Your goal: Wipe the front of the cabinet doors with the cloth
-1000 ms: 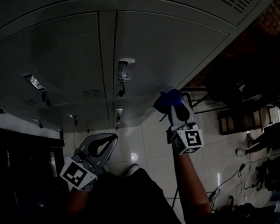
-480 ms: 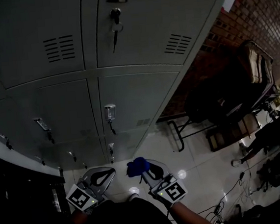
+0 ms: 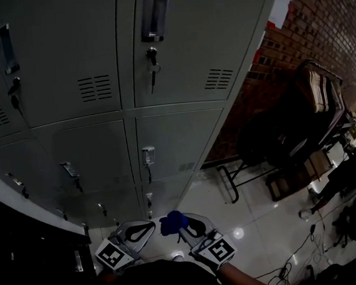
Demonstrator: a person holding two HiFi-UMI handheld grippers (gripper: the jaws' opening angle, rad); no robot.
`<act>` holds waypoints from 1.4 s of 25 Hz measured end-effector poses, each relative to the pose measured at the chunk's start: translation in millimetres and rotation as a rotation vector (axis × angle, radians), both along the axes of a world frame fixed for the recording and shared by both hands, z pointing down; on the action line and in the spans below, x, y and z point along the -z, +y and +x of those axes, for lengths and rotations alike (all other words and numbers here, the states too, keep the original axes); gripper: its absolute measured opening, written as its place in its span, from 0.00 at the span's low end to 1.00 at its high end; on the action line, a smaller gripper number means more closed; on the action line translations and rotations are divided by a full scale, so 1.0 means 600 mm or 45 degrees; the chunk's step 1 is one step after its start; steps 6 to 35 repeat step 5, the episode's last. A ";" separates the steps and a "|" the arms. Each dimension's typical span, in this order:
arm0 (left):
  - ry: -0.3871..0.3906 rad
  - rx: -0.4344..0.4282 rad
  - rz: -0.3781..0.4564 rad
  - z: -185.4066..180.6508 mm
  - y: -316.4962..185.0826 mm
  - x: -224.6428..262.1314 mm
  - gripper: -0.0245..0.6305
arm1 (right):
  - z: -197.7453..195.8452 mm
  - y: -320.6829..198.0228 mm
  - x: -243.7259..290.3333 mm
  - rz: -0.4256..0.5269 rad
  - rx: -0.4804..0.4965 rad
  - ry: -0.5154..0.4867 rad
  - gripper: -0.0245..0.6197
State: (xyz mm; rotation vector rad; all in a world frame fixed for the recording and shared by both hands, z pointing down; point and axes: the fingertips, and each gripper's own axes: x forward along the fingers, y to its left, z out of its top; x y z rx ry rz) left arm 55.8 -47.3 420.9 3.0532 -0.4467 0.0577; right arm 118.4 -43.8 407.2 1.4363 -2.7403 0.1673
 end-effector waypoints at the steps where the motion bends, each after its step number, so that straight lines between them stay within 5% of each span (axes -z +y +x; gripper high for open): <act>1: 0.000 -0.003 0.003 0.001 0.000 0.002 0.04 | -0.002 -0.001 0.001 0.002 -0.001 0.002 0.15; 35: 0.006 -0.021 0.020 0.000 -0.001 0.011 0.04 | -0.011 -0.004 0.004 0.006 -0.001 0.011 0.15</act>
